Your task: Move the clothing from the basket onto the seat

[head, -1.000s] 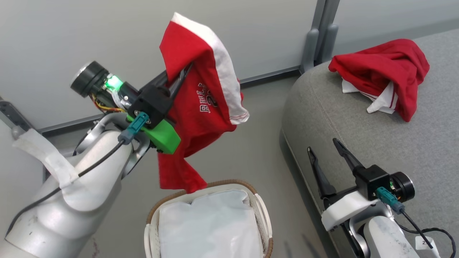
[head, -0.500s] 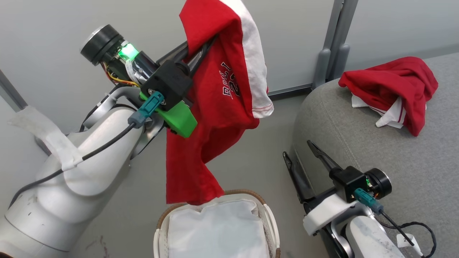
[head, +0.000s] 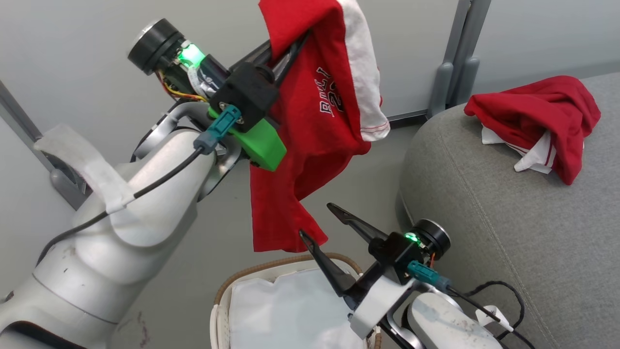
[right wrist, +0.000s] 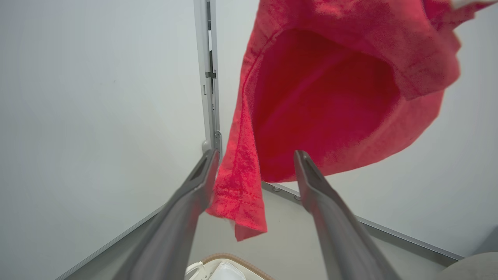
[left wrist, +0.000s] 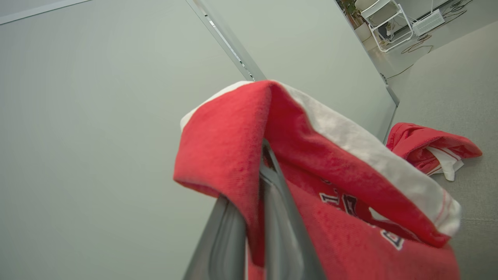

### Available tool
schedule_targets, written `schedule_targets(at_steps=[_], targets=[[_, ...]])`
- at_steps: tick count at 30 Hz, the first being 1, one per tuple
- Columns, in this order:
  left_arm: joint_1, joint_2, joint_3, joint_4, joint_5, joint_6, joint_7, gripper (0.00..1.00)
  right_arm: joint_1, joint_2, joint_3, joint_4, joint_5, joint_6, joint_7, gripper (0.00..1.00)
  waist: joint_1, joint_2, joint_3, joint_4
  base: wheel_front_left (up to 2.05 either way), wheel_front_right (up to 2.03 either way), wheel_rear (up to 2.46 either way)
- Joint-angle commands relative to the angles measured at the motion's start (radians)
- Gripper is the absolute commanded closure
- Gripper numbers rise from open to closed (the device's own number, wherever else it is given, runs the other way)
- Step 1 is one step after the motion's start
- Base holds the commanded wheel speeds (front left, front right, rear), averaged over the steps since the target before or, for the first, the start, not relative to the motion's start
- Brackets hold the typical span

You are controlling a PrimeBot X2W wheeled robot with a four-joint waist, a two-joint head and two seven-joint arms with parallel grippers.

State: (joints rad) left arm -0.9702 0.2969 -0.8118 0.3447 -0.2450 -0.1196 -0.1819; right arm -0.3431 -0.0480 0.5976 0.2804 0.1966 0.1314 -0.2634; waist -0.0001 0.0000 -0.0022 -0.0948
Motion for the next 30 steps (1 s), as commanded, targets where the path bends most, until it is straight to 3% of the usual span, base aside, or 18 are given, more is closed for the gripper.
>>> schedule_targets(at_steps=[1, 12, 13, 14, 15, 30], targets=[[-0.021, -0.018, -0.005, 0.008, -0.004, 0.006, -0.006, 1.0, -0.022, -0.005, 0.019, 0.022, 0.01, -0.001, -0.002, 0.0, 0.0001, 0.0, 0.001, 0.01, 0.0, 0.0, 0.0], [-0.077, -0.141, -0.056, 0.075, -0.025, -0.001, -0.038, 1.0, -0.161, -0.004, 0.116, 0.214, 0.094, -0.001, -0.002, 0.0, 0.0001, 0.0, 0.001, 0.087, 0.0, 0.0, 0.0], [-0.079, -0.145, -0.059, 0.079, -0.028, -0.002, -0.04, 1.0, -0.168, -0.004, 0.119, 0.225, 0.1, -0.001, -0.002, 0.09, 0.0001, 0.0, 0.001, 0.091, 0.0, 0.0, 0.0], [-0.08, -0.149, -0.062, 0.084, -0.032, -0.002, -0.043, 1.0, -0.177, -0.004, 0.121, 0.236, 0.105, -0.001, -0.002, 0.65, 0.0001, 0.0, 0.001, 0.095, 0.0, 0.0, 0.0], [-0.078, -0.152, -0.064, 0.09, -0.035, -0.003, -0.046, 1.0, -0.184, -0.004, 0.121, 0.244, 0.108, -0.001, -0.002, 1.0, 0.0001, 0.0, 0.001, 0.099, 0.0, 0.0, 0.0], [0.009, -0.118, -0.053, 0.135, -0.084, 0.0, -0.075, 1.0, -0.129, -0.004, 0.072, 0.237, 0.107, -0.001, -0.002, 1.0, 0.0001, 0.0, 0.002, 0.078, 0.0, 0.0, 0.0]])
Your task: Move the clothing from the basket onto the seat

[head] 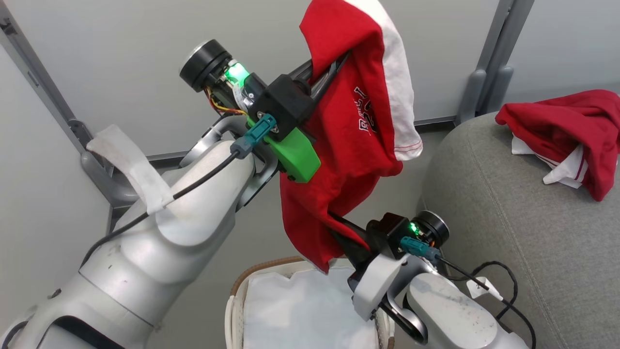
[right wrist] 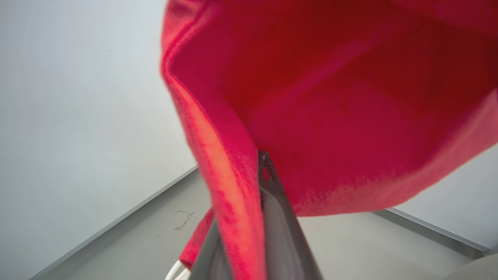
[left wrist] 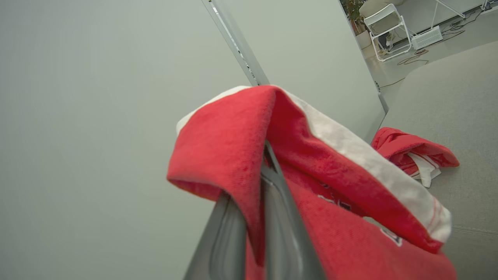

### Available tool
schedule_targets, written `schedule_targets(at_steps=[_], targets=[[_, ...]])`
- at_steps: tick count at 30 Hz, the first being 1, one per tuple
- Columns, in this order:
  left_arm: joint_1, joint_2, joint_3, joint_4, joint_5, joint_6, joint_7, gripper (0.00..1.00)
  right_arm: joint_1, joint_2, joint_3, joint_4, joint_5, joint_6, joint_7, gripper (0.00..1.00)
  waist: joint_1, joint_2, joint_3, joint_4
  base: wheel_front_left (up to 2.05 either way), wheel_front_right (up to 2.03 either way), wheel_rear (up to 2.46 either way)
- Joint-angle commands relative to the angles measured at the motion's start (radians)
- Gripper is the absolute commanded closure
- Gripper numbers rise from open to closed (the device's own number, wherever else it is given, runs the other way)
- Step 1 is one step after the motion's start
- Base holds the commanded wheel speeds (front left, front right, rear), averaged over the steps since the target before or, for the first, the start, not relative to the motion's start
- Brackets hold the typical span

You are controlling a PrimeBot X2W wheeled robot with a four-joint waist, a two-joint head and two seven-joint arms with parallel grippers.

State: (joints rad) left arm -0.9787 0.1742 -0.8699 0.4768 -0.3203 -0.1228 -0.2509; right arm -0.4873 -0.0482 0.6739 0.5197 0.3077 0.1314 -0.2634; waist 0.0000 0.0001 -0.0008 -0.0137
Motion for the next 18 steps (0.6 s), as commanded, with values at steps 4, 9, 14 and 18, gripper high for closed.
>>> schedule_targets(at_steps=[4, 9, 14, 18], targets=[[0.064, 0.007, 0.017, 0.02, -0.035, 0.01, -0.009, 0.71, 0.029, -0.004, -0.037, -0.012, -0.009, -0.001, -0.002, 1.0, 0.0, -0.0001, 0.001, -0.014, 0.0, 0.0, 0.0], [0.153, 0.008, 0.051, 0.03, -0.076, 0.023, -0.014, 0.0, 0.046, -0.004, -0.112, -0.042, -0.024, -0.001, -0.002, 1.0, 0.0, -0.0001, 0.004, -0.023, 0.0, 0.0, 0.0], [0.276, 0.006, 0.132, -0.012, -0.119, 0.018, -0.014, 0.0, 0.058, -0.004, -0.196, -0.073, -0.057, -0.001, -0.002, 1.0, 0.0, -0.0001, 0.01, -0.029, 0.0, 0.0, 0.0], [0.379, 0.003, 0.184, -0.035, -0.128, 0.012, -0.013, 0.0, 0.068, -0.004, -0.246, -0.1, -0.078, -0.001, -0.002, 1.0, 0.0, -0.0001, 0.012, -0.031, 0.0, 0.0, 0.0]])
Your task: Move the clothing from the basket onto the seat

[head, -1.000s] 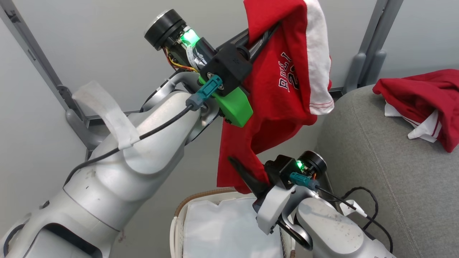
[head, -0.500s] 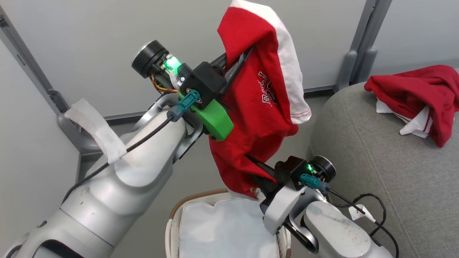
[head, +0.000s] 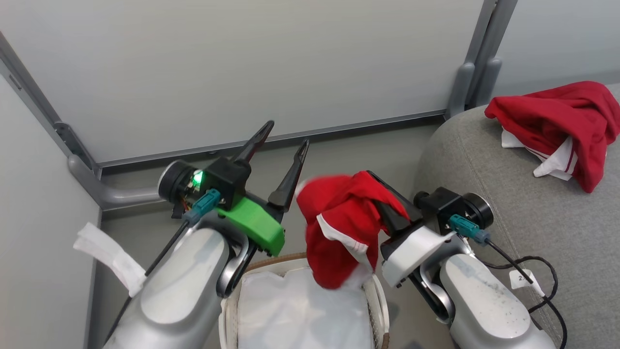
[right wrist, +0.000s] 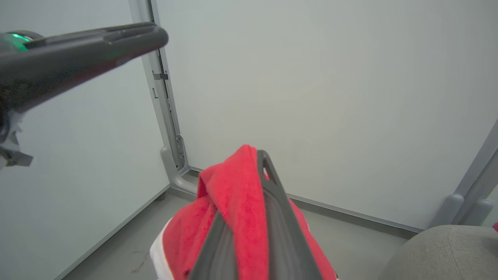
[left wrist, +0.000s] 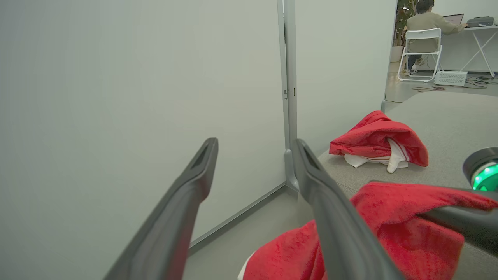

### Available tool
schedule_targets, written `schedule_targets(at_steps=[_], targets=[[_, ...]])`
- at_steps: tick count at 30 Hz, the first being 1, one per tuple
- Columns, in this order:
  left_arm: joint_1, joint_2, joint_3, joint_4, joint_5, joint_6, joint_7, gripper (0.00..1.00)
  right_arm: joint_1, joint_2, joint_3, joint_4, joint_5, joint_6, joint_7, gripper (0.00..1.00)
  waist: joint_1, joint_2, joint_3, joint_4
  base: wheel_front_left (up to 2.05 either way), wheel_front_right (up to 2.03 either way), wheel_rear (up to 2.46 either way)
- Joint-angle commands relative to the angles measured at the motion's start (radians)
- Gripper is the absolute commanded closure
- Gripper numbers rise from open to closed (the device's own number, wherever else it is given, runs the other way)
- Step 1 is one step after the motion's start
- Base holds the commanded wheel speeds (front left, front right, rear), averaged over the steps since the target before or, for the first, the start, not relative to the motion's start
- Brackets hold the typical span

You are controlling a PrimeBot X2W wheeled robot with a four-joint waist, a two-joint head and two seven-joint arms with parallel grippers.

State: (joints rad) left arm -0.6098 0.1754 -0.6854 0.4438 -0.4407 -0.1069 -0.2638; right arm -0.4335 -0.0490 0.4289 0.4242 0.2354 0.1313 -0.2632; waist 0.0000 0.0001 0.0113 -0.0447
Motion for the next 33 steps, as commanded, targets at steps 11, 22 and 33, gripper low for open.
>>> schedule_targets(at_steps=[11, 22, 33], targets=[[0.266, -0.021, 0.095, -0.053, 0.041, -0.019, -0.001, 0.0, 0.052, -0.003, -0.099, -0.088, -0.055, -0.001, -0.002, 1.0, 0.0, -0.0001, 0.002, -0.007, 0.0, 0.0, 0.0], [0.411, -0.035, 0.168, -0.068, 0.096, -0.024, -0.001, 0.0, 0.077, -0.003, -0.16, -0.103, -0.084, -0.001, -0.002, 1.0, 0.0, -0.0001, 0.006, -0.014, 0.0, 0.0, 0.0], [0.418, -0.065, 0.167, -0.095, 0.134, -0.024, -0.001, 0.0, 0.074, -0.003, -0.225, -0.136, -0.11, -0.001, -0.002, 1.0, 0.0, -0.0001, 0.037, -0.096, 0.0, 0.0, 0.0]])
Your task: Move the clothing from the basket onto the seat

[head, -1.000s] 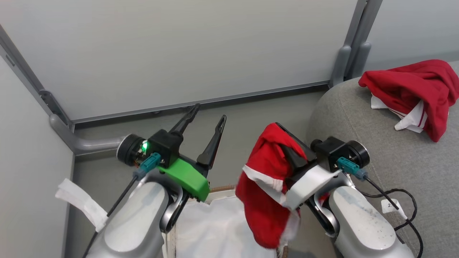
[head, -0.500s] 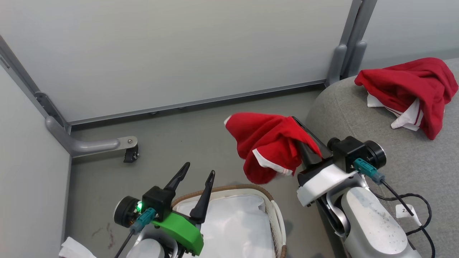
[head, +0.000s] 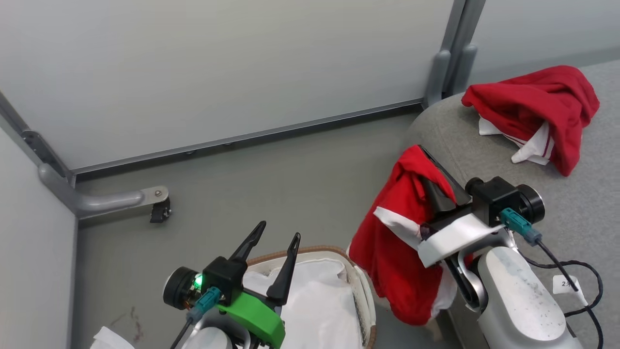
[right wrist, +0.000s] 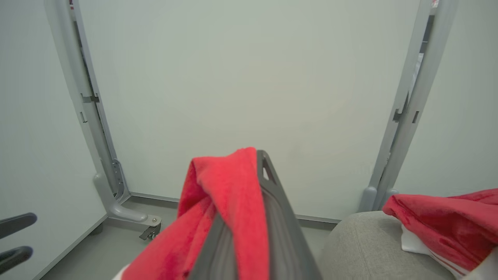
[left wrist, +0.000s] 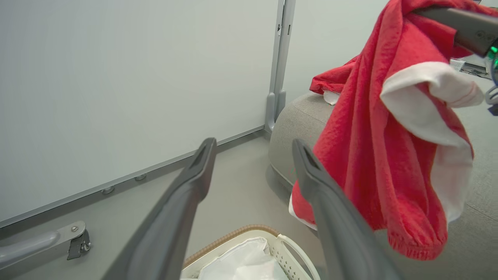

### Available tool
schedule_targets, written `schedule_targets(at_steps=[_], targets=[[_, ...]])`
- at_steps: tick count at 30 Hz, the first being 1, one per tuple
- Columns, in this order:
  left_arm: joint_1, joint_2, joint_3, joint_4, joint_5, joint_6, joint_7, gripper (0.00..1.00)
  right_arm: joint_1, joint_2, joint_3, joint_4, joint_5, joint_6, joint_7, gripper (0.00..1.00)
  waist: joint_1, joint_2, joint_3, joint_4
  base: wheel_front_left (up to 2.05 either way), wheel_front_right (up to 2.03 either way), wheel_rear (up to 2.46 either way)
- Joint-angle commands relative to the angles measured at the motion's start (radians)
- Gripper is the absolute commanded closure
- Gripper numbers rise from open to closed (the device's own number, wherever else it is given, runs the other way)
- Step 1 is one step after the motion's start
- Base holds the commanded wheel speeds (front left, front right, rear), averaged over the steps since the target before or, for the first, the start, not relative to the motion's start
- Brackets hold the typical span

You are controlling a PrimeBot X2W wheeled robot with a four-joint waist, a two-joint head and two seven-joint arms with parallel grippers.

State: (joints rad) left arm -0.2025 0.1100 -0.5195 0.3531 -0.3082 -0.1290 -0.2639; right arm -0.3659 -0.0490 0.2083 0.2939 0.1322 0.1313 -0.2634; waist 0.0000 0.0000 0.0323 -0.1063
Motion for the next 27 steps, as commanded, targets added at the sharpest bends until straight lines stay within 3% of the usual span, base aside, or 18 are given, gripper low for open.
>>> schedule_targets(at_steps=[1, 15, 21, 27], targets=[[0.011, -0.002, 0.002, -0.007, 0.003, -0.002, -0.001, 0.0, 0.008, -0.003, -0.007, -0.01, -0.009, -0.001, -0.002, 1.0, 0.0, 0.0, 0.02, -0.05, 0.0, 0.0, 0.0], [-0.032, -0.026, -0.033, -0.003, 0.034, -0.003, -0.001, 0.0, 0.045, -0.003, -0.105, -0.045, -0.049, -0.001, -0.002, 1.0, 0.0, 0.0, 0.078, -0.275, 0.0, 0.0, 0.0], [-0.048, -0.029, -0.052, -0.008, 0.04, -0.003, -0.001, 0.0, 0.041, -0.002, -0.126, -0.058, -0.056, -0.001, -0.002, 1.0, 0.0, 0.0, 0.099, -0.308, 0.0, 0.0, 0.0], [-0.067, -0.022, -0.074, -0.014, 0.044, -0.003, -0.001, 0.0, -0.001, -0.003, -0.156, -0.067, -0.071, -0.001, -0.002, 1.0, 0.0, 0.0, 0.133, -0.296, 0.0, 0.0, 0.0]])
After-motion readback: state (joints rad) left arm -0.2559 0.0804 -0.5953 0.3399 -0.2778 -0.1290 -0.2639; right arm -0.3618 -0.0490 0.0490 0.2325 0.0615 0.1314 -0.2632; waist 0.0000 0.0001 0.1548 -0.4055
